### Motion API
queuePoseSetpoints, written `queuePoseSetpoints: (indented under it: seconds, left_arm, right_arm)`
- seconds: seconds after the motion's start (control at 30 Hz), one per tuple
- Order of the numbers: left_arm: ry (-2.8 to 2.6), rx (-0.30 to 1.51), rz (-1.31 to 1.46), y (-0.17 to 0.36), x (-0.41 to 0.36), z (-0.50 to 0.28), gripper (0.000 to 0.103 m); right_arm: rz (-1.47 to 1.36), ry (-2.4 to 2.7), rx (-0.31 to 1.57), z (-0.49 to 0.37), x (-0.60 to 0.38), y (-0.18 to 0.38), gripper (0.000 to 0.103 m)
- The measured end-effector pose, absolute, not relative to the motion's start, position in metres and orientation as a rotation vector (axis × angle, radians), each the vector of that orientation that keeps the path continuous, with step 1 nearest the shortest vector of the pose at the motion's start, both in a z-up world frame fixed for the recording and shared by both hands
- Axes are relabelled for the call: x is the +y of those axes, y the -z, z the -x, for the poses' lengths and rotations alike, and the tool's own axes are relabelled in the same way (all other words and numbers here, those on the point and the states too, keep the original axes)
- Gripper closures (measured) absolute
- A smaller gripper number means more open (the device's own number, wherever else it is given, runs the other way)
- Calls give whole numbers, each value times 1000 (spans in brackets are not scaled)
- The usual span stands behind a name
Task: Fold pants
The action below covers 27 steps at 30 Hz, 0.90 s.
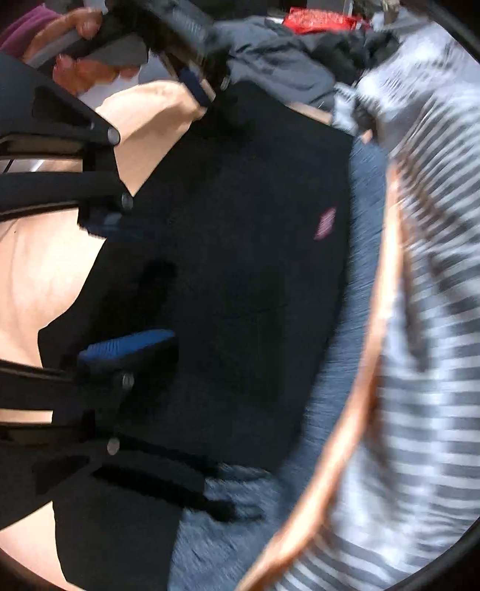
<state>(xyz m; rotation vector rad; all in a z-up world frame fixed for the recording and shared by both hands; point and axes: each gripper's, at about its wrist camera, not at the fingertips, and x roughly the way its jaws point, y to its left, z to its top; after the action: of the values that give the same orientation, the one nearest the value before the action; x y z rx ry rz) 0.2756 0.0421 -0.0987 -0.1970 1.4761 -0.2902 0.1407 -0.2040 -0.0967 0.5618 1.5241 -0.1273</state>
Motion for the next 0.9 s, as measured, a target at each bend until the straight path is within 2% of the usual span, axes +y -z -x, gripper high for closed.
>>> queuePoseSetpoints:
  seconds: [0.2,0.4,0.47,0.83,0.87,0.9]
  left_arm:
    - [269,1487,176,104,39,-275,1]
    - [281,1489,193,108,31,-273,1]
    - [304,1484,223,108,25,-273,18]
    - [300,1475,285,122,12,-278,19]
    - [287,1469,274,122,9,-277,22]
    - [269,1458,259,121,6,-276,32]
  right_arm:
    - [-493,108,1519,-134,-198,103,57]
    - [-544,114,1523,-133,-204,104,56]
    - [-548,111,1520,-131,-206,104,56]
    - [-571,110,1510,-128,-208,103,53]
    - [-573,109,1508,-125,-210,103,52]
    - [-575,108,1504,-125,-210,102,52]
